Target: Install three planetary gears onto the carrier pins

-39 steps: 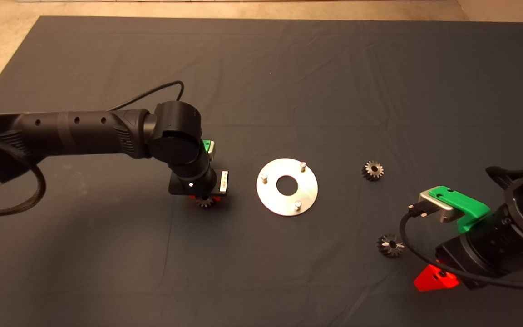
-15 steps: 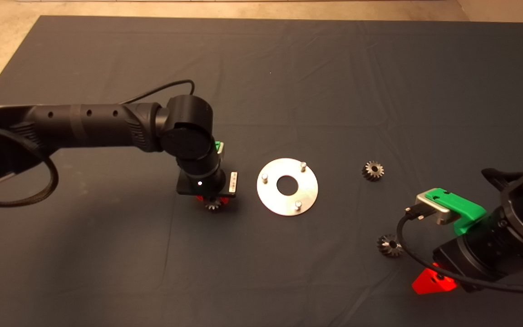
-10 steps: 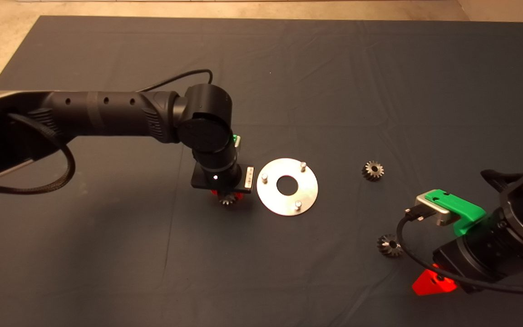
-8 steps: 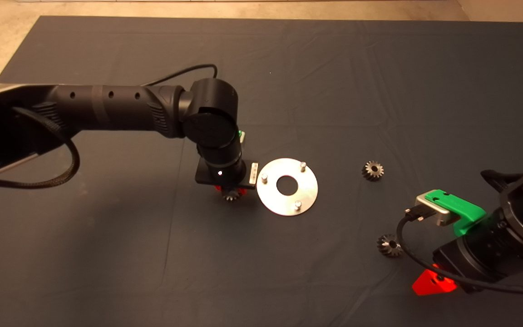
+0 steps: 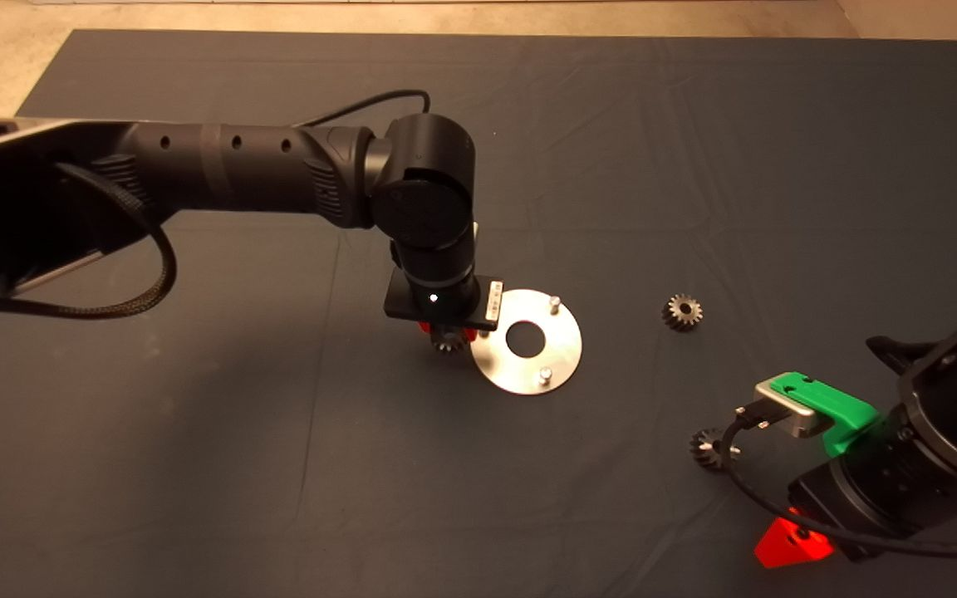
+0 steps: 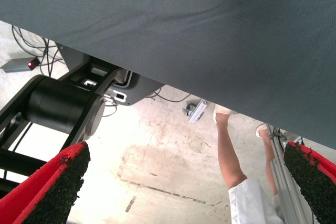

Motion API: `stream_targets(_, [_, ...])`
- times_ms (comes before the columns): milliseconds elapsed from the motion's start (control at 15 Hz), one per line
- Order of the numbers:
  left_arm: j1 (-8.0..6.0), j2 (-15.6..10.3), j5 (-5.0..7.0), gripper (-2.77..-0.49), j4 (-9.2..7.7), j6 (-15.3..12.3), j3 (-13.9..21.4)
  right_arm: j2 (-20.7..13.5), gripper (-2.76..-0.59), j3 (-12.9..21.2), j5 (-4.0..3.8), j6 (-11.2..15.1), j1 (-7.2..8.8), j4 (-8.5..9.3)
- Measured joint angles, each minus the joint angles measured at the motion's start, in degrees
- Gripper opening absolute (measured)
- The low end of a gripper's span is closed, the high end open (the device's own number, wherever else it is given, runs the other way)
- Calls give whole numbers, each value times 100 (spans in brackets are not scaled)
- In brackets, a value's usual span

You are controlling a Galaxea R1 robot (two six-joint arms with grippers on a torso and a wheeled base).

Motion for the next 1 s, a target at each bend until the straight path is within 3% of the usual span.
stream_targets(267, [-17,303,-2,-233,-6,167,-295,-71,-61,-5,9,0,-32,0])
stream_targets(533, [-17,542,-2,-234,-13,353,-638,-397,-61,-11,0,-2,-32,0])
stream_targets(1000, [-18,631,-1,-235,-17,583,-949,-636,-61,-11,0,-10,-16,0])
